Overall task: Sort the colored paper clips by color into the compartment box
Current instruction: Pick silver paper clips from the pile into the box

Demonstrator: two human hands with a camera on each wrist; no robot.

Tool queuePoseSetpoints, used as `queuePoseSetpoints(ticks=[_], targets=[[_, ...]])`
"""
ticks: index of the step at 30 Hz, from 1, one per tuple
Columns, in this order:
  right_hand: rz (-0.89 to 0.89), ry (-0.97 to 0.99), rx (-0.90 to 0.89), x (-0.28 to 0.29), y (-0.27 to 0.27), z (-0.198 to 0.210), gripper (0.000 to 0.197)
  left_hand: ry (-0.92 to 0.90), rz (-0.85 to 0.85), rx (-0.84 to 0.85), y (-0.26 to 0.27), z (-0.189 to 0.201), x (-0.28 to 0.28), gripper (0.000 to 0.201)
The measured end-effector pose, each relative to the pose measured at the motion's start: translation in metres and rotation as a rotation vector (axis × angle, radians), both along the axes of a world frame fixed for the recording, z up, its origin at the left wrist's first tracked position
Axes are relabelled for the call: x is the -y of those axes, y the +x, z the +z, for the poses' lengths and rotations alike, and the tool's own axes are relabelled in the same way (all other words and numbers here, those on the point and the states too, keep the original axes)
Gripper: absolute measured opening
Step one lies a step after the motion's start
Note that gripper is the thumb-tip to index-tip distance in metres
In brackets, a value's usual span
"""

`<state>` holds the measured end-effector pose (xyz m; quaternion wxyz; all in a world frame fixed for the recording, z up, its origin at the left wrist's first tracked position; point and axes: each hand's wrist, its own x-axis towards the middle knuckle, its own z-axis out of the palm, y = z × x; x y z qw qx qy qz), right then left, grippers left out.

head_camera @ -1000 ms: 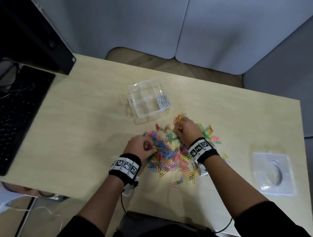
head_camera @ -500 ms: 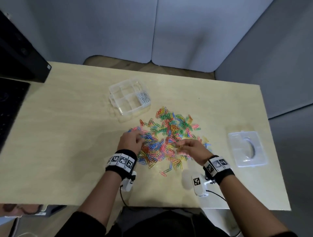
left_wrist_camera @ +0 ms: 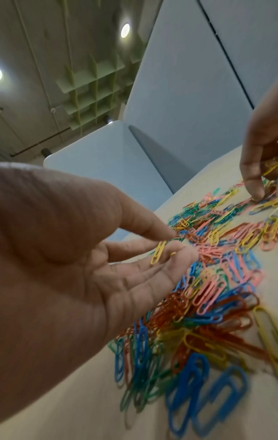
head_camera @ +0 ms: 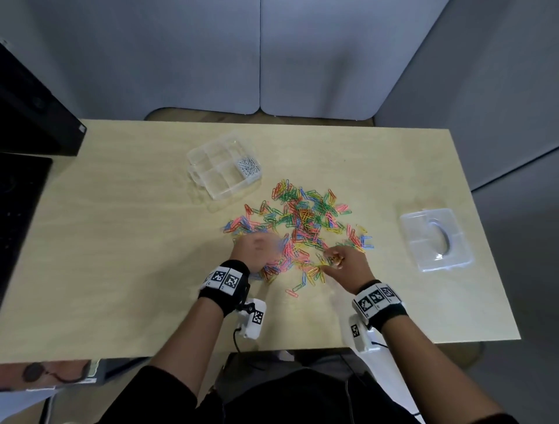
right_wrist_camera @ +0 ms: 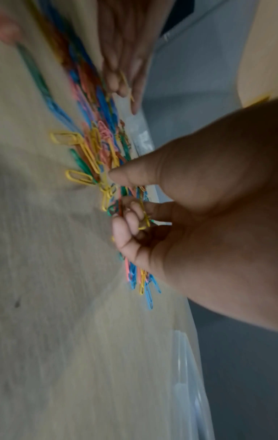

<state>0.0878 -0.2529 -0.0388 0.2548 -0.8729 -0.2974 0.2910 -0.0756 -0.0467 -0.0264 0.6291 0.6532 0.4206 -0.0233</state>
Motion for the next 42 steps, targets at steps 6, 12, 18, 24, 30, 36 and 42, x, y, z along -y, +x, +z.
queuePoseSetpoints(ticks=[6, 12, 18, 24, 30, 36, 42], targets=[[0.057, -0.031, 0.135, -0.010, -0.002, -0.008, 0.009, -0.053, -0.054, 0.055, 0.009, 0.007, 0.020, 0.027], [0.036, 0.032, 0.042, -0.009, 0.011, -0.006, 0.006, -0.011, -0.102, 0.013, 0.018, 0.005, 0.019, 0.025], [-0.329, 0.263, -0.716, -0.005, 0.027, 0.006, 0.024, 0.092, -0.080, 0.017, 0.028, 0.004, 0.020, 0.015], [-0.386, 0.270, -1.003, -0.009, 0.031, 0.018, 0.003, 0.153, -0.048, -0.057, 0.043, 0.006, 0.029, 0.012], [-0.167, 0.102, -0.653, -0.017, 0.029, 0.010, 0.030, 0.441, -0.143, -0.139, 0.051, 0.000, 0.030, 0.030], [-0.086, 0.109, -0.591, -0.023, 0.029, 0.007, 0.021, 0.662, -0.343, -0.263, 0.053, -0.002, 0.033, 0.018], [0.263, 0.006, -0.055, -0.022, 0.027, 0.002, 0.017, 0.655, -0.329, -0.229, 0.058, -0.008, 0.033, 0.009]])
